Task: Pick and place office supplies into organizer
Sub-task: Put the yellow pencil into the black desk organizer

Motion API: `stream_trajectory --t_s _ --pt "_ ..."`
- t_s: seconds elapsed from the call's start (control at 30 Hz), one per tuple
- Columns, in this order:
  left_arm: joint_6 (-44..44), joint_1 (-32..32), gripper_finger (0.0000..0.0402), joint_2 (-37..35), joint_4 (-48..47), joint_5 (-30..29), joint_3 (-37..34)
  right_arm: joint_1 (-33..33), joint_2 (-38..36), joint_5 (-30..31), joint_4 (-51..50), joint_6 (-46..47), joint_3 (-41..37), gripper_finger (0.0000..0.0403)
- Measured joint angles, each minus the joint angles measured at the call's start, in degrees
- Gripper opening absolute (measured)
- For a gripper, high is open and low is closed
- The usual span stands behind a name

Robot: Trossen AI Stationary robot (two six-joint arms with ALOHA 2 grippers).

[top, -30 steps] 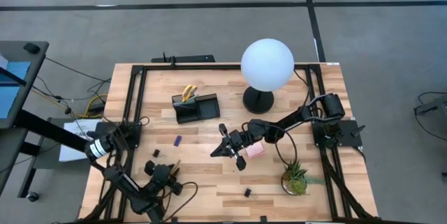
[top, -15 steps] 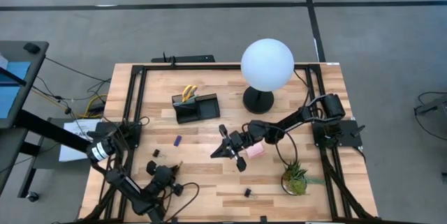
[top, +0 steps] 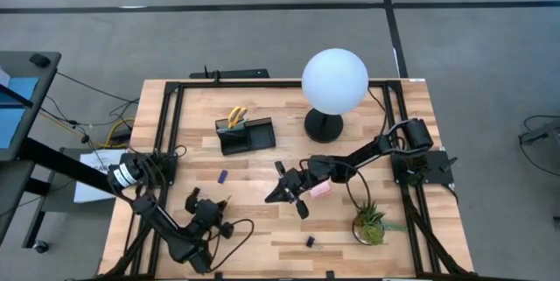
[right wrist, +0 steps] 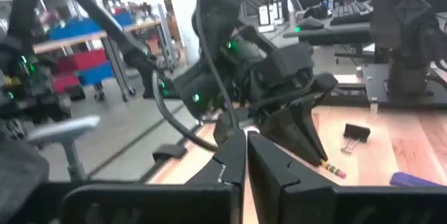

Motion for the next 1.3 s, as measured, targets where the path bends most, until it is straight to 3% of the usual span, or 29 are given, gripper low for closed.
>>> stream_trajectory --t_s 0.3,0.47,0.67,1.0,1.3 --pt "-1.15 3.75 0.0005 -1.47 -9.33 -8.88 0.02 1.58 0.00 12.18 -3.64 -5.07 3.51 0.0081" --pt "0.04 9.33 0.0005 -7.09 -18.75 -22.31 -0.78 0.64 0.00 11.89 0.06 -2.12 4.04 0.0086" --pt "0.44 17.92 0.0004 -18.20 -24.88 -39.44 -8.44 0.53 -0.04 11.51 0.04 -1.83 4.11 0.0081" --pt "1.81 31.29 0.0004 -37.37 -24.35 -39.64 -22.70 -0.75 -0.04 11.45 -0.01 -4.10 4.10 0.0079" --pt "13.53 35.38 0.0004 -39.54 -17.02 -39.66 -23.34 -4.80 -0.04 11.58 -0.01 -4.19 4.09 0.0079"
